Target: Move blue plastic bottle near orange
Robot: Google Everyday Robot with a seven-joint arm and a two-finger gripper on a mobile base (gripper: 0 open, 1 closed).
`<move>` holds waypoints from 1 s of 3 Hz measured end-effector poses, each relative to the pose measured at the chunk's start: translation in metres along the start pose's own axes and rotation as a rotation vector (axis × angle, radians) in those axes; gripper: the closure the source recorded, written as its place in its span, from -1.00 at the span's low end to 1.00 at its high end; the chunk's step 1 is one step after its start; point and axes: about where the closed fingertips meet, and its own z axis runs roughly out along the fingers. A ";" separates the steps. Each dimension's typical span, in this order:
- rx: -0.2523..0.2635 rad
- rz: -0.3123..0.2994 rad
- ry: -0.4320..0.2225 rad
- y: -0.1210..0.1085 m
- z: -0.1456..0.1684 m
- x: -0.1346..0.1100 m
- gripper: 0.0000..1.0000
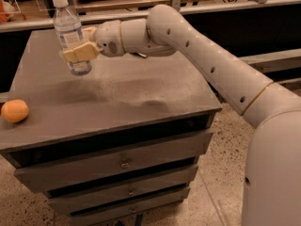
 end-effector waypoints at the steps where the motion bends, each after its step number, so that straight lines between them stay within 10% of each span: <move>1: -0.013 -0.012 0.003 0.002 0.002 -0.001 1.00; 3: -0.079 -0.016 -0.008 0.032 0.008 0.002 1.00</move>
Offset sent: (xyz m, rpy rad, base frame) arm -0.0469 -0.0026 -0.0044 0.0427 -0.0280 0.0811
